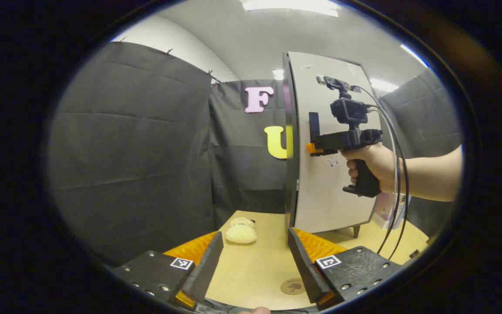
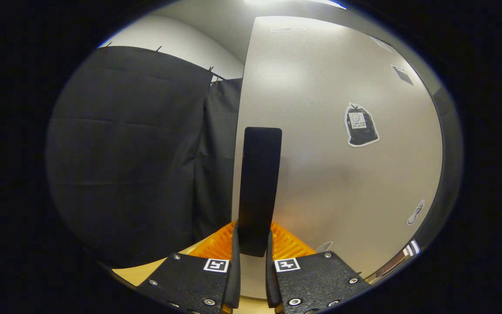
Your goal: Open the cabinet door with the right hand, grasp the bottle in the cabinet with the left hand and place it on the coaster, then close the cabinet door with the right hand.
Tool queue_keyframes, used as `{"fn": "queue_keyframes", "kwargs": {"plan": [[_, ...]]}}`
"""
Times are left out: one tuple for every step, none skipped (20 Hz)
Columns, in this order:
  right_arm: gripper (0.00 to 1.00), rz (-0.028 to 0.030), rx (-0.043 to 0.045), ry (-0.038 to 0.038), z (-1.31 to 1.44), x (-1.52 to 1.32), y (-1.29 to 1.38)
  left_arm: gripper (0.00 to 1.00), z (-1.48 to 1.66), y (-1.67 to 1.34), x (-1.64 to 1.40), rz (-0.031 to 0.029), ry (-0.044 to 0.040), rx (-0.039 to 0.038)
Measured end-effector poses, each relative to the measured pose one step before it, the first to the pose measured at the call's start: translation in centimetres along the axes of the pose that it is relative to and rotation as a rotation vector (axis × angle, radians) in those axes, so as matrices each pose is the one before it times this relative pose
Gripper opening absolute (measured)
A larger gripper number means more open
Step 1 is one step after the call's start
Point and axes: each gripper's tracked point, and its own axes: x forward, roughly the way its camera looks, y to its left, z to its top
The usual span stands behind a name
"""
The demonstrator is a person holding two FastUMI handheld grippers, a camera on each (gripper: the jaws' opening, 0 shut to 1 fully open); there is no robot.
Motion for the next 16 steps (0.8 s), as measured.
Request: {"fn": "queue_keyframes", "kwargs": {"plan": [[0.24,0.01091,-0.00608,-0.00191,0.051,-0.553,0.202,0.86,-0.256,-0.6,0.115,-0.00811,0.00636,0.00126],[0.24,0.0102,-0.00473,-0.00151,0.009,-0.541,0.201,0.86,-0.212,-0.64,0.21,-0.0076,0.01005,0.00271],[0.24,0.00914,-0.00074,0.00123,-0.003,-0.46,0.091,0.87,-0.151,0.128,0.33,-0.00479,0.00255,-0.00009],[0.24,0.00897,0.00436,-0.0002,0.011,-0.436,0.132,0.86,0.297,-0.243,0.198,-0.00994,-0.00721,-0.0045],[0.24,0.00641,0.00955,0.00113,-0.02,-0.446,0.106,0.86,0.316,-0.578,0.151,-0.01083,-0.00813,-0.00285],[0.24,0.00481,0.00998,0.00356,0.028,-0.538,0.155,0.86,0.305,-0.685,-0.009,-0.00976,-0.00116,0.00186],[0.24,0.0047,0.00868,0.00561,0.041,-0.351,-0.042,0.86,0.17,-1.195,-0.403,-0.01181,-0.00171,0.00635],[0.24,0.00835,0.00779,-0.00011,0.023,-0.421,-0.005,0.86,0.465,-0.621,-0.2,-0.0086,-0.01064,0.01437],[0.24,0.01267,0.00389,-0.00354,0.017,-0.517,0.038,0.86,0.583,-0.322,-0.332,-0.00489,-0.01323,0.01731],[0.24,0.01488,-0.00038,-0.00302,0.013,-0.614,-0.002,0.86,0.436,-0.375,-0.318,-0.00324,-0.014,0.01328],[0.24,0.01591,0.00161,-0.00027,-0.008,-0.569,-0.105,0.86,0.388,-0.082,-0.404,0.00471,-0.01072,0.00935],[0.24,0.01836,0.00667,0.00042,-0.178,-0.437,-0.118,0.86,0.332,-0.258,-0.336,0.00559,-0.00603,0.0017],[0.24,0.0202,0.00857,0.00038,-0.054,-0.639,-0.07,0.86,-0.005,-0.499,-0.232,0.00632,0.00011,0.00222],[0.24,0.01783,0.00665,-0.00136,0.001,-0.64,-0.063,0.86,0.145,-0.336,-0.268,0.00968,-0.00098,0.00306],[0.24,0.01487,0.00196,0.00314,-0.005,-0.65,-0.094,0.86,0.063,-0.477,-0.254,0.00599,0.00216,0.00251],[0.24,0.014,0.00586,0.00533,0.026,-0.634,-0.057,0.86,0.279,-0.524,-0.343,0.00154,-0.00173,-0.00267]]}}
